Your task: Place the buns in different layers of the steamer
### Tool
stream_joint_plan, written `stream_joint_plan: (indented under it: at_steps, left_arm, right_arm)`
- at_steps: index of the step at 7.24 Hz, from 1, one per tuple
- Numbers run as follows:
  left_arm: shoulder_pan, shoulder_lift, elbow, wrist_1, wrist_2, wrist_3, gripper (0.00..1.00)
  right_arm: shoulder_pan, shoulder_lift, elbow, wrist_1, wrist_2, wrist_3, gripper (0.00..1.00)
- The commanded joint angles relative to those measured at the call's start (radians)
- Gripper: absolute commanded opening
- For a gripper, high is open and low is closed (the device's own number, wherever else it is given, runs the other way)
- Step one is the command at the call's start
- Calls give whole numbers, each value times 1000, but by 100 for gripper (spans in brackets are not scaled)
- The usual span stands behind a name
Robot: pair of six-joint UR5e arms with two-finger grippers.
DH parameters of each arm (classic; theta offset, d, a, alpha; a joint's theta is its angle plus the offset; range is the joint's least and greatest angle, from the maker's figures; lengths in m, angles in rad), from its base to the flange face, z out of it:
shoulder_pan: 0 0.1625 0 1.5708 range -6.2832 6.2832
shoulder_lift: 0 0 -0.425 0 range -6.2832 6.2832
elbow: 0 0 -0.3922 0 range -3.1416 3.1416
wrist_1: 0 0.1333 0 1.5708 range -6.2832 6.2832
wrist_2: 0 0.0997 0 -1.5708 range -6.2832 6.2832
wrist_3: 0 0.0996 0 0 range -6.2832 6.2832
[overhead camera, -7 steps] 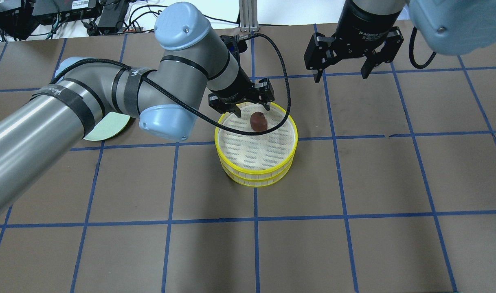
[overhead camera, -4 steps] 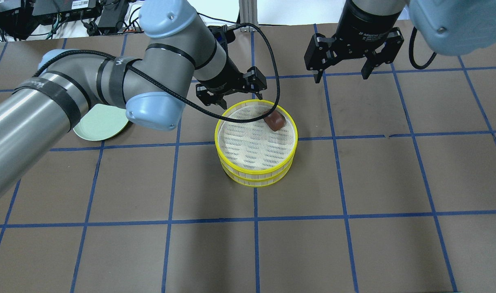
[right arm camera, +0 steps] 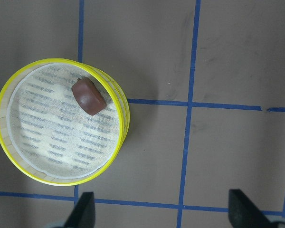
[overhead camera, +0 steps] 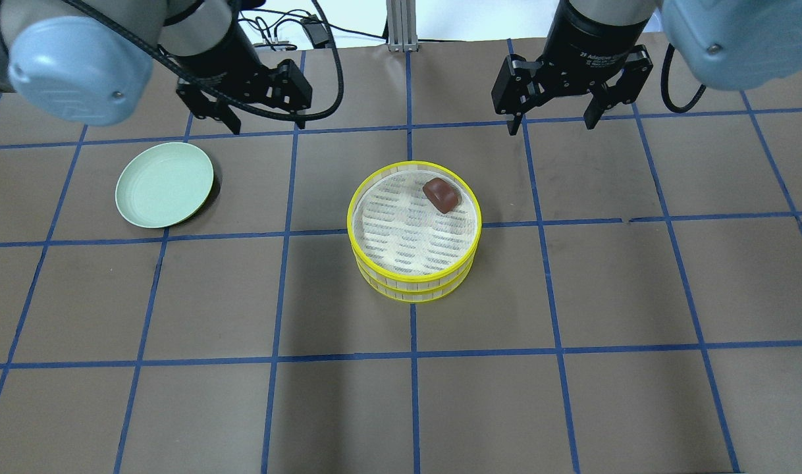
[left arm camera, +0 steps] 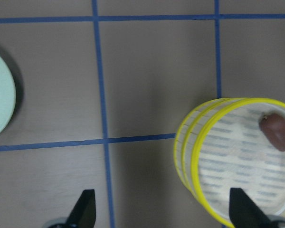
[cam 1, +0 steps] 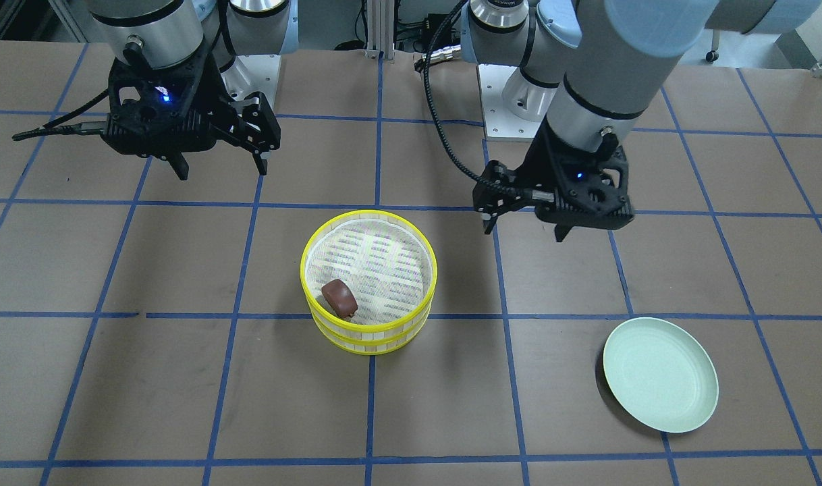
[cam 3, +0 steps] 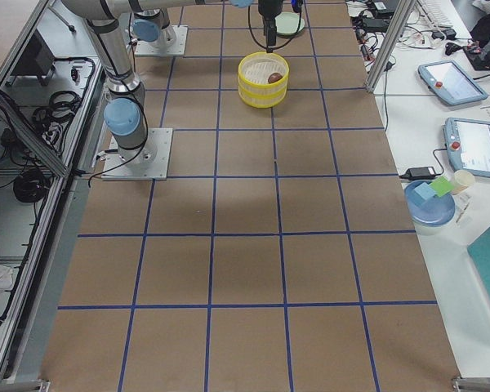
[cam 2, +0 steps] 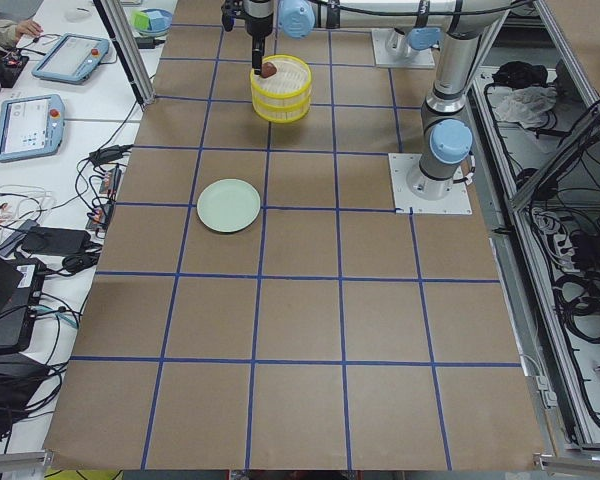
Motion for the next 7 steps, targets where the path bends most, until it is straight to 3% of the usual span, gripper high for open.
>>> stream_joint_plan:
  at_steps: [1, 3, 7]
  left_arm:
    - [42, 81, 7, -31, 98, 86, 100]
    - [114, 110, -13, -80, 48, 87, 100]
    - [107, 148, -70, -74, 15, 86, 100]
  right_arm:
    - [0, 0, 0, 0, -2, 0, 100]
    - [0, 0, 0, -1, 0, 0, 100]
    - [0, 0, 0, -2, -2, -2, 100]
